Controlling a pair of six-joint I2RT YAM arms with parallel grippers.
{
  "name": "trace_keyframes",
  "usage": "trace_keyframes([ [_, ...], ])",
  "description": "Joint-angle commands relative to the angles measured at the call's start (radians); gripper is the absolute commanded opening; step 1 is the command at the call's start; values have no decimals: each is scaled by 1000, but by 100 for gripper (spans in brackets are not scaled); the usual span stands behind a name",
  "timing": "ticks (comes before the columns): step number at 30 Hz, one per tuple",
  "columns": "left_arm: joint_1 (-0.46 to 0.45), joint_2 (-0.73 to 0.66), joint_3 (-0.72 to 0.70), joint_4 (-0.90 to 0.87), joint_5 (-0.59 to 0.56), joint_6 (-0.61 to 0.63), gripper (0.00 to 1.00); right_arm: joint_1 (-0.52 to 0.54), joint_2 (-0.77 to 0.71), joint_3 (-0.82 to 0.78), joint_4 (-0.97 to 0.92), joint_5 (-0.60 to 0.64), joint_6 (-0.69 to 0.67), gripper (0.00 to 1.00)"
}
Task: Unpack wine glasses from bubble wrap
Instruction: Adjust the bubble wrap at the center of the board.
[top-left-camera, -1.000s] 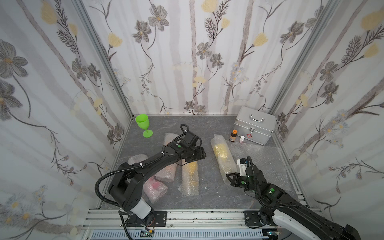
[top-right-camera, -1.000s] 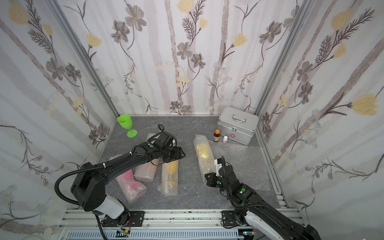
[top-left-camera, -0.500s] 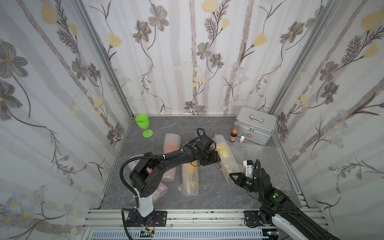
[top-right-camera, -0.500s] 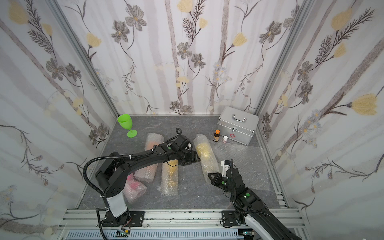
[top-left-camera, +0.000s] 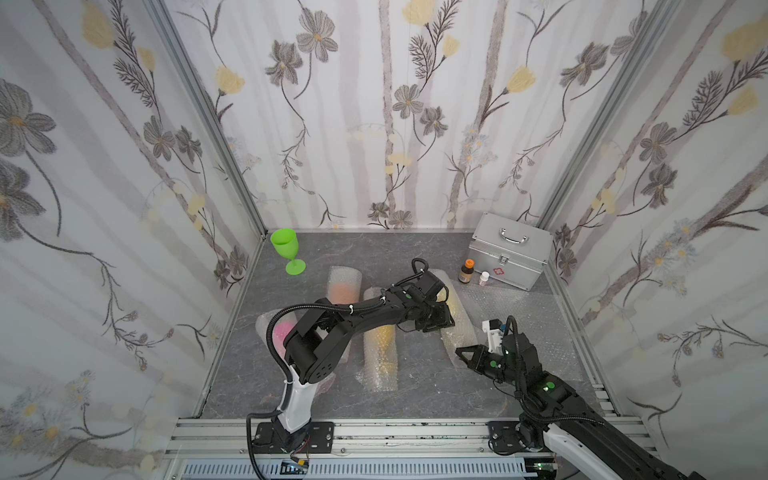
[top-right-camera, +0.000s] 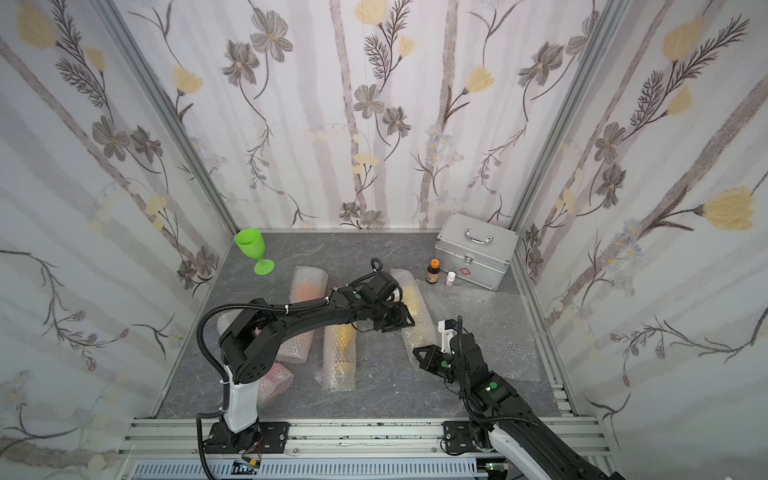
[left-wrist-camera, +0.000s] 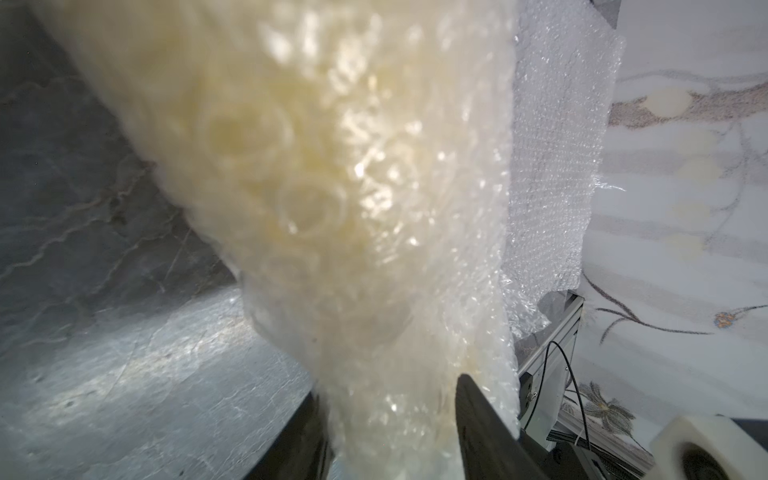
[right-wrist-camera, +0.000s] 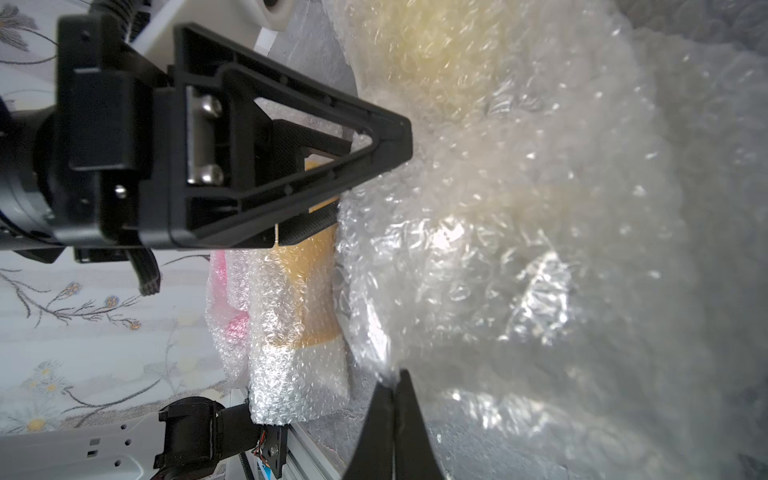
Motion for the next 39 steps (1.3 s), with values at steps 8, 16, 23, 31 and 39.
trace_keyframes([
  [8, 2, 6, 62, -92, -78, 66, 16, 2, 5, 89, -60, -18, -92, 15],
  [16, 3, -45, 114, -238, -179, 158, 5, 2, -14, 163, -133, -2, -130, 26],
  [23, 2, -101, 125, -341, -236, 215, 5, 1, -12, 174, -141, 23, -139, 26],
  [31, -13, -61, 168, -473, -213, 289, 4, 1, -14, 208, -154, 30, -153, 26],
  [39, -17, -34, 182, -465, -178, 294, 25, 1, 7, 213, -177, 55, -162, 27],
])
